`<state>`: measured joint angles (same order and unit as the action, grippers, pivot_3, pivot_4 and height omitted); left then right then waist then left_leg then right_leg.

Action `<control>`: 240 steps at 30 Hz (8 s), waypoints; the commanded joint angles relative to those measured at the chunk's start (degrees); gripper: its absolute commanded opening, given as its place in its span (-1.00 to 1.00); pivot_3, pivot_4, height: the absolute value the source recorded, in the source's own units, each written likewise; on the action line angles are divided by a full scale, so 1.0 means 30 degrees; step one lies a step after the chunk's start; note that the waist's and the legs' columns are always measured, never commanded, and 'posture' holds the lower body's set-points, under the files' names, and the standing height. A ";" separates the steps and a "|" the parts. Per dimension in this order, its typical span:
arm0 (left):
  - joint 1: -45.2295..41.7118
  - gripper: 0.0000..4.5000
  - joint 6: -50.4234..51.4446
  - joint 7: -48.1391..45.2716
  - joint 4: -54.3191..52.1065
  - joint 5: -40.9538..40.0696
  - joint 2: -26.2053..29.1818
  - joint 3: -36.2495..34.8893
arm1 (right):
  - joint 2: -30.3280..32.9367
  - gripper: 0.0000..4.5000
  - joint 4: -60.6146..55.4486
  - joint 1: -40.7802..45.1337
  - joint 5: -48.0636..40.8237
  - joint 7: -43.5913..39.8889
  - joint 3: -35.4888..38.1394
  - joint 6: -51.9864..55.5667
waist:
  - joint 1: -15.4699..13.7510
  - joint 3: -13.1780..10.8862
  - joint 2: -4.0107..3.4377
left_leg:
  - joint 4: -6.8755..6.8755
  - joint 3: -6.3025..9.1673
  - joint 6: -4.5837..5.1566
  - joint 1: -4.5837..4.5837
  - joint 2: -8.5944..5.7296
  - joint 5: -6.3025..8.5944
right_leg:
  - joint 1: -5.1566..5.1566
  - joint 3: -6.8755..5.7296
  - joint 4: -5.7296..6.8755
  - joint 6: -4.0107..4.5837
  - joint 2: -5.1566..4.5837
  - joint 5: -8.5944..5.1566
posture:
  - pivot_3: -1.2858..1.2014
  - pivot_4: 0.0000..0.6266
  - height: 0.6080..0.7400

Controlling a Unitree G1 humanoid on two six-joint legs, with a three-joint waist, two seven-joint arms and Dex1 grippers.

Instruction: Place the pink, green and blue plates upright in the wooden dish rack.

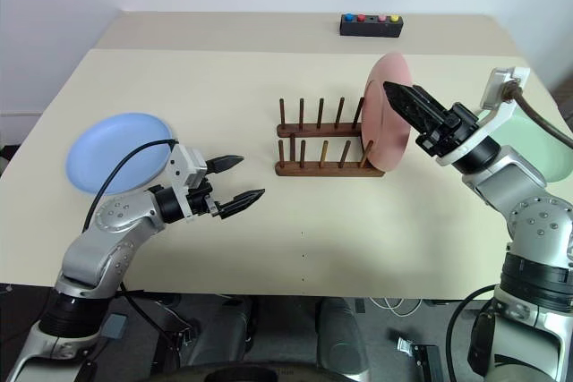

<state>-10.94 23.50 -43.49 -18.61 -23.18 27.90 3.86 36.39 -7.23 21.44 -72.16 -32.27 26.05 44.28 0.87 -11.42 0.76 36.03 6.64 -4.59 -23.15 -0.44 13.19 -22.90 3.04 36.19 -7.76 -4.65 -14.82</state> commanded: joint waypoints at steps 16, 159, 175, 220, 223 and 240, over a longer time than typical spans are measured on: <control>-0.0163 1.00 -0.0246 -0.0002 -0.0755 0.0024 -0.0092 0.0094 | 0.4291 0.98 0.6170 0.0535 0.9089 0.0305 0.2985 -0.7078 | 0.0005 0.0006 -0.0022 | -0.0001 -0.0011 0.0001 -0.0004 -0.0001 0.0000 | -0.0001 0.0002 -0.0014 0.0031 -0.0001 -0.0017 | 0.03 -0.52 0.91; -0.0192 1.00 -0.0815 0.0058 -0.0411 0.0806 -0.0313 0.0019 | -0.3791 0.99 -0.5135 0.1098 -0.1972 0.7524 -0.3129 -0.2244 | 0.0061 -0.0007 -0.0214 | 0.0005 -0.0005 0.0009 -0.0049 0.0007 0.0002 | -0.0076 0.0017 0.0032 0.0024 0.0010 -0.0010 | 0.03 -0.52 0.91; -0.0404 1.00 -0.0913 -0.0003 -0.0161 0.0879 -0.0352 0.0004 | -0.1604 0.99 -0.5448 0.3316 0.0499 0.5071 -0.2402 -0.3223 | 0.0051 -0.0007 -0.0214 | 0.0006 -0.0006 0.0009 -0.0052 0.0006 0.0002 | -0.0077 0.0017 0.0024 0.0034 0.0010 -0.0015 | 0.03 -0.52 0.91; -0.4502 -0.98 0.6868 1.5834 0.8636 -0.0217 -0.0623 -1.3458 | -0.1619 1.00 -0.3859 0.4730 1.5173 -0.3594 -0.9645 -0.8145 | -0.0006 -0.0003 -0.0042 | 0.0002 0.0016 -0.0004 -0.0062 0.0009 -0.0004 | -0.0104 -0.0015 0.0032 -0.0008 0.0007 0.0023 | 0.03 -0.52 0.91; -0.4726 -0.98 0.5909 1.5696 0.8063 -0.0143 -0.0969 -1.2949 | -0.1744 1.00 -0.3654 0.4919 1.5547 -0.3594 -0.9824 -0.8238 | -0.0017 0.0002 -0.0031 | 0.0009 0.0013 -0.0015 -0.0059 0.0007 -0.0010 | -0.0096 -0.0014 0.0033 -0.0007 0.0003 0.0025 | 0.03 -0.52 0.91; -0.8934 -0.98 -0.2464 1.4621 0.1701 0.3112 -0.3692 -0.5636 | -0.3226 1.00 -0.0477 0.6568 2.4592 -0.1791 -1.3676 -1.4909 | 0.0103 -0.0002 0.0001 | -0.0011 0.0006 -0.0043 -0.0070 -0.0002 -0.0025 | -0.0109 -0.0012 0.0014 -0.0008 -0.0001 0.0031 | 0.03 -0.52 0.91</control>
<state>-36.77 17.65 0.51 -10.59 -15.53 16.75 -14.91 27.36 -8.37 39.19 -1.18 -39.19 -14.63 2.83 1.18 -11.42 0.76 36.00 6.66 -4.72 -23.36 -0.44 13.11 -23.24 3.00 36.25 -7.78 -4.65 -14.73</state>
